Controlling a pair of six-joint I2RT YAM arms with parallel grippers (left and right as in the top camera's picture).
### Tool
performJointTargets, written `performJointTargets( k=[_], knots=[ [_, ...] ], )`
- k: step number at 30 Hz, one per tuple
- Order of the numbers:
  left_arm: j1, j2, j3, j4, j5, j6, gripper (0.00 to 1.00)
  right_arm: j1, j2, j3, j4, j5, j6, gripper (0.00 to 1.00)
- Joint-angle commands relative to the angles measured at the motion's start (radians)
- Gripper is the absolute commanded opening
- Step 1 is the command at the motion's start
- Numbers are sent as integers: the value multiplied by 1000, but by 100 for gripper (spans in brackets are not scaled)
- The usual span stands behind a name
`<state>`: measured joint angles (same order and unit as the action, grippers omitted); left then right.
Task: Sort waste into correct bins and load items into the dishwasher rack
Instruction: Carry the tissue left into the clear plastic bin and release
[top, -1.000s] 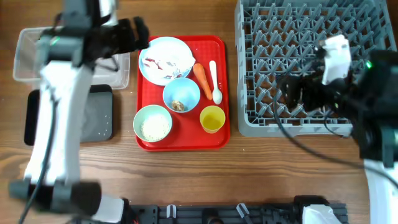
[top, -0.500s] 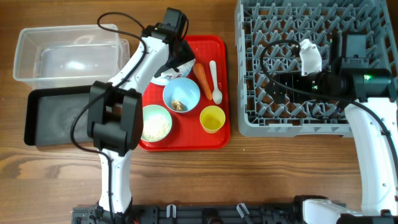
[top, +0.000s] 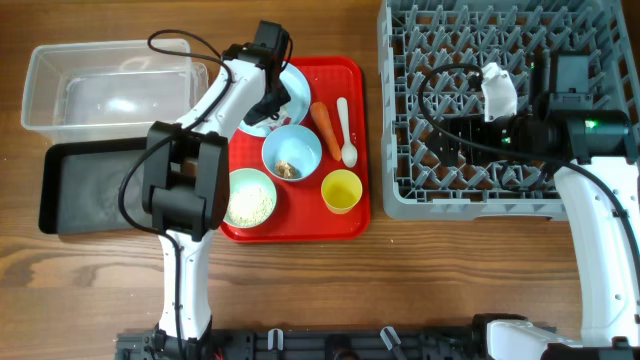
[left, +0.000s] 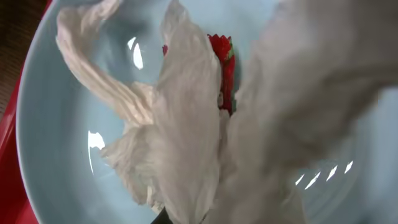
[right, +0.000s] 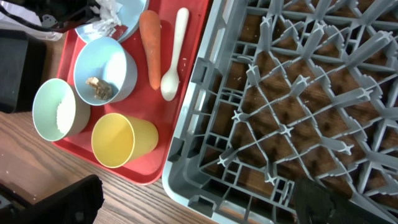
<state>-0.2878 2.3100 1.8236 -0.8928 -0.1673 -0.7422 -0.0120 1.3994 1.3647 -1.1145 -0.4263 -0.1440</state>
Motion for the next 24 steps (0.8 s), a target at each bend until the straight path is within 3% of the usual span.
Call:
performJointTargets(
  k=[1, 4, 6, 10, 14, 19, 21, 22, 24],
  knots=[
    [-7, 6, -1, -13, 20, 119, 4, 5, 9, 2, 4, -24, -11, 100],
    [-3, -153, 44, -18, 20, 263, 4, 5, 9, 2, 14, -24, -11, 100],
    [23, -342, 47, -48, 20, 268, 4, 5, 9, 2, 15, -24, -11, 100],
    [169, -539, 47, -95, -42, 294, 4, 5, 9, 2, 15, -24, -10, 100],
    [378, -465, 41, -100, -47, 293, 4, 5, 9, 2, 15, -24, -11, 100],
    [455, -303, 41, -101, -45, 289, 6, 5, 9, 2, 15, -24, -11, 100],
    [461, -266, 41, -101, -43, 290, 29, 5, 9, 2, 14, -24, -11, 100],
    [463, -255, 41, -108, -43, 290, 96, 5, 9, 2, 15, -24, -11, 100],
    [463, -255, 41, -123, -43, 290, 100, 5, 9, 2, 16, -24, -11, 100]
  ],
)
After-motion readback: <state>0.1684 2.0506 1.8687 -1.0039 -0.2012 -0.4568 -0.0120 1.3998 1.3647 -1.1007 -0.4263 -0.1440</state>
